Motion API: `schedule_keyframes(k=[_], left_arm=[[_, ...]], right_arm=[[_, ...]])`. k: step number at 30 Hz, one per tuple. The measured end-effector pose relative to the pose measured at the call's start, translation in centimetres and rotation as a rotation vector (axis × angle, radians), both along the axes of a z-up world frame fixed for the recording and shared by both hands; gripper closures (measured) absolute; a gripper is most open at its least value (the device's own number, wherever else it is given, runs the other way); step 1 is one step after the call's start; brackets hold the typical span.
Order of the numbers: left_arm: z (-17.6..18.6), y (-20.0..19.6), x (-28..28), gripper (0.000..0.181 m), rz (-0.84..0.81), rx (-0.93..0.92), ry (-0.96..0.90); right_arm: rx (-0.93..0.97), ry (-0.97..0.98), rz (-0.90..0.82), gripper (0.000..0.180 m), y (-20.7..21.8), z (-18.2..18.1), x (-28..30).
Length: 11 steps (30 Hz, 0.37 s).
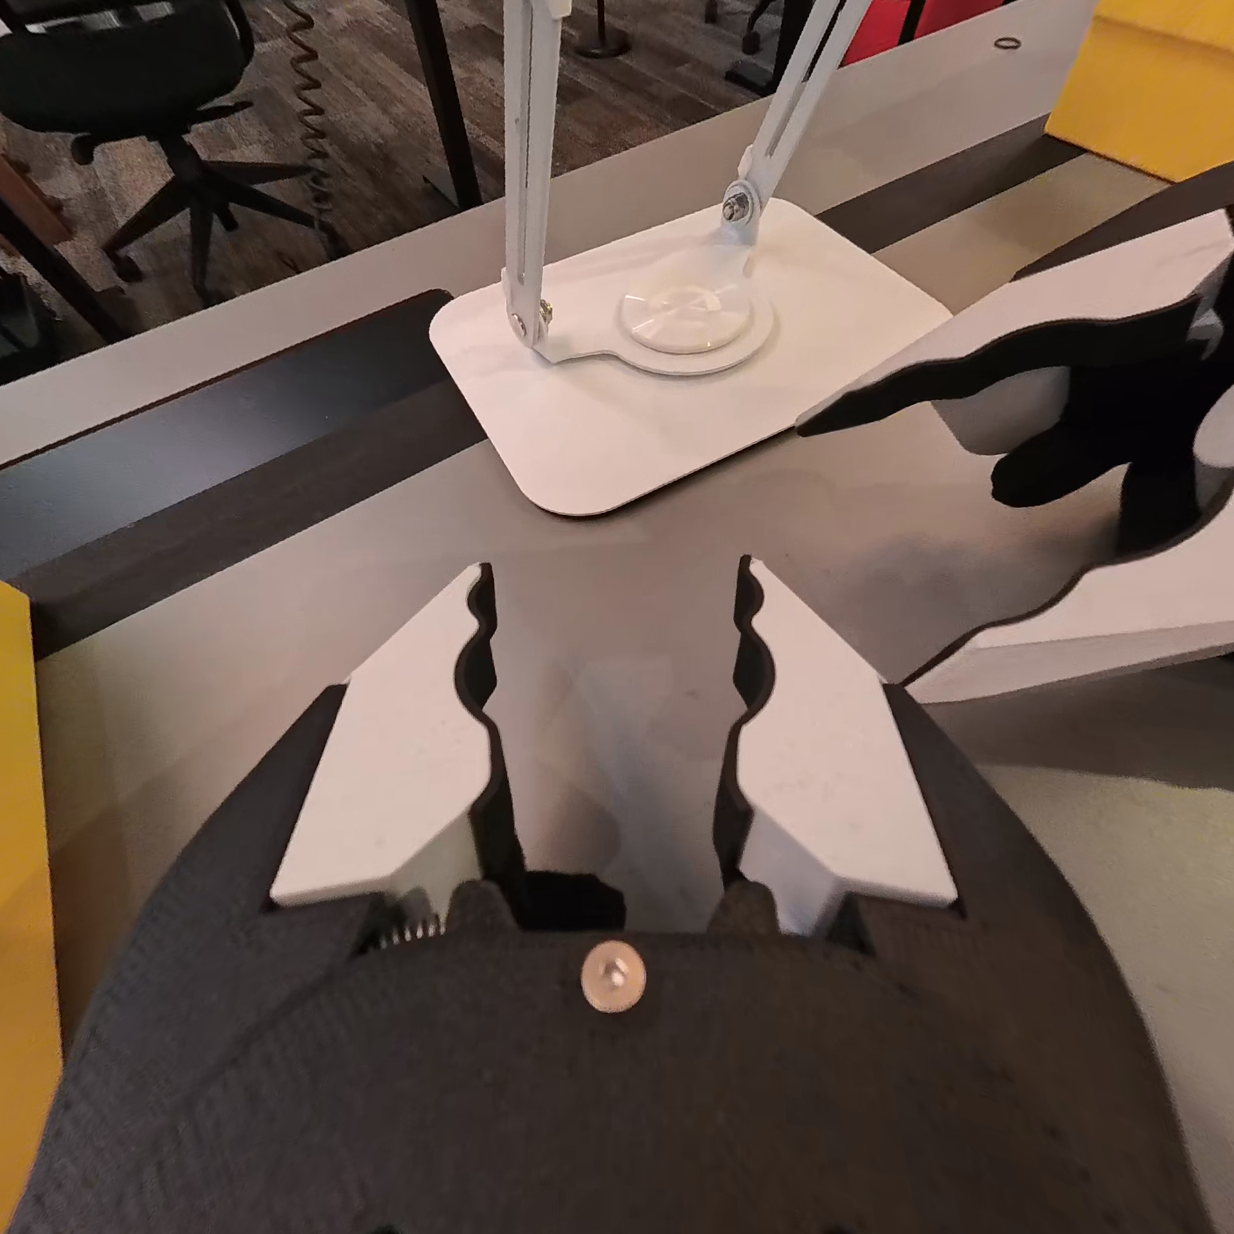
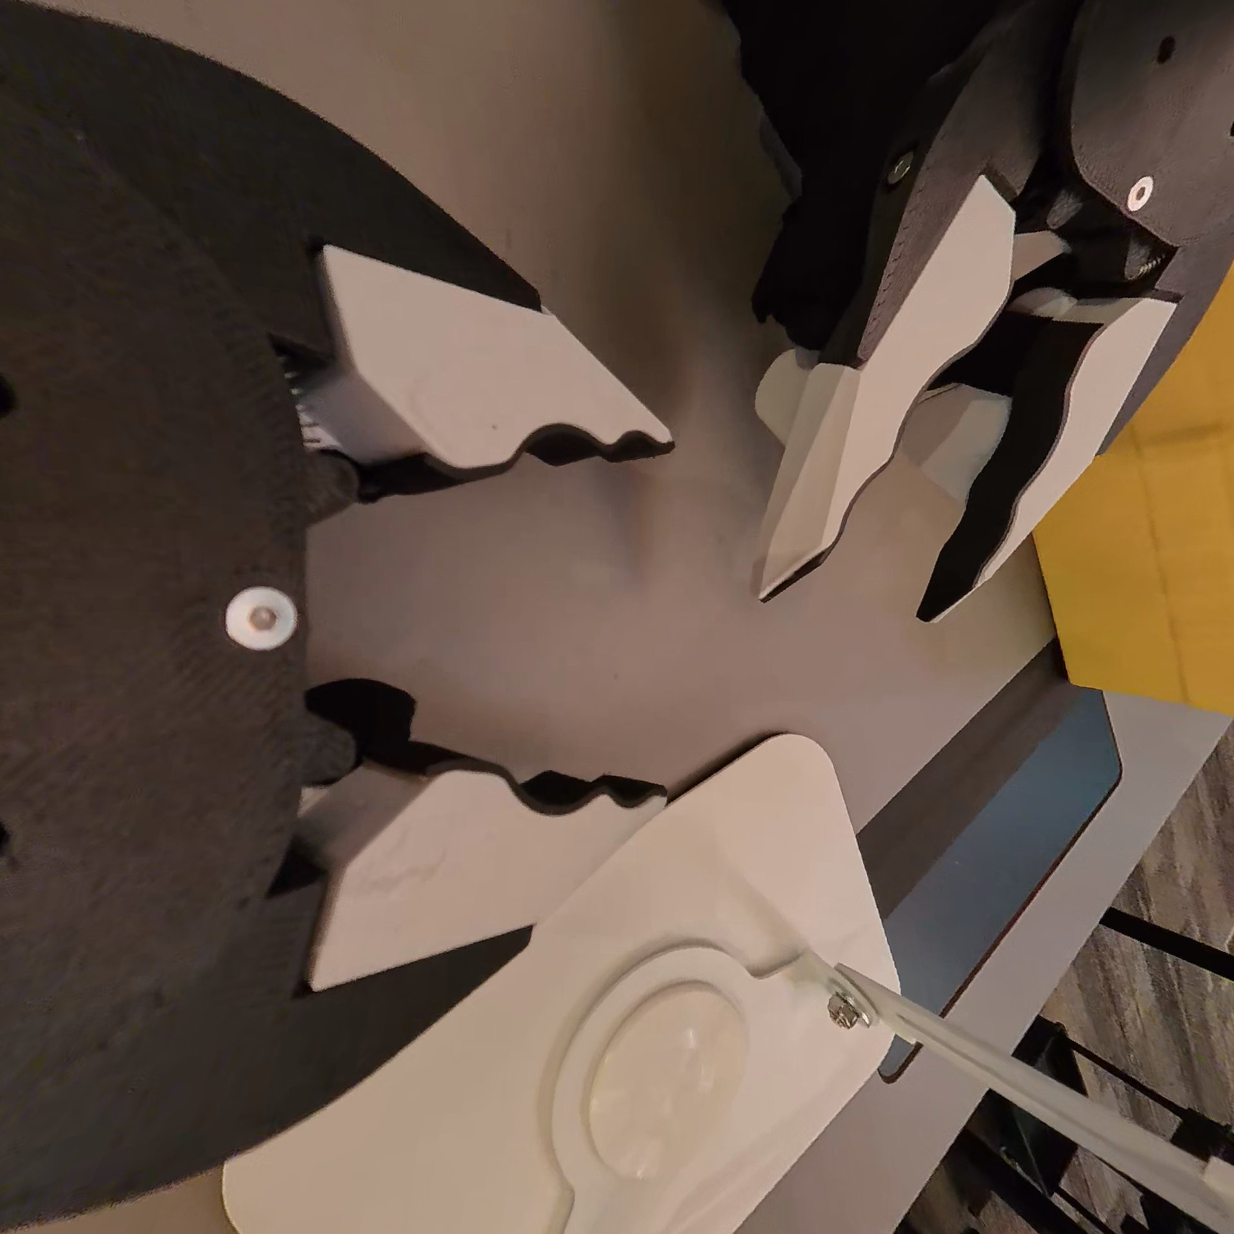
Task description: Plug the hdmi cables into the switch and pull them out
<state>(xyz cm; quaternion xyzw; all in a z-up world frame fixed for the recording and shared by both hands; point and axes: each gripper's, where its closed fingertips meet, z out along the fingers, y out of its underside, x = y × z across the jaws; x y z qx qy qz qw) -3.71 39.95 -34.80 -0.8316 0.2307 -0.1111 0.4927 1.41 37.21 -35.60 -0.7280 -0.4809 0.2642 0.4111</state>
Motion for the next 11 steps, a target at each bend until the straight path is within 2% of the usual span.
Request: schedule_keyframes(k=[11], left_arm=[[-0.03,-0.06,0.09,0.11,-0.005,0.001,0.006]], right_arm=[[-0.01,-0.028,0.018,0.086,-0.24,-0.53,-0.1]])
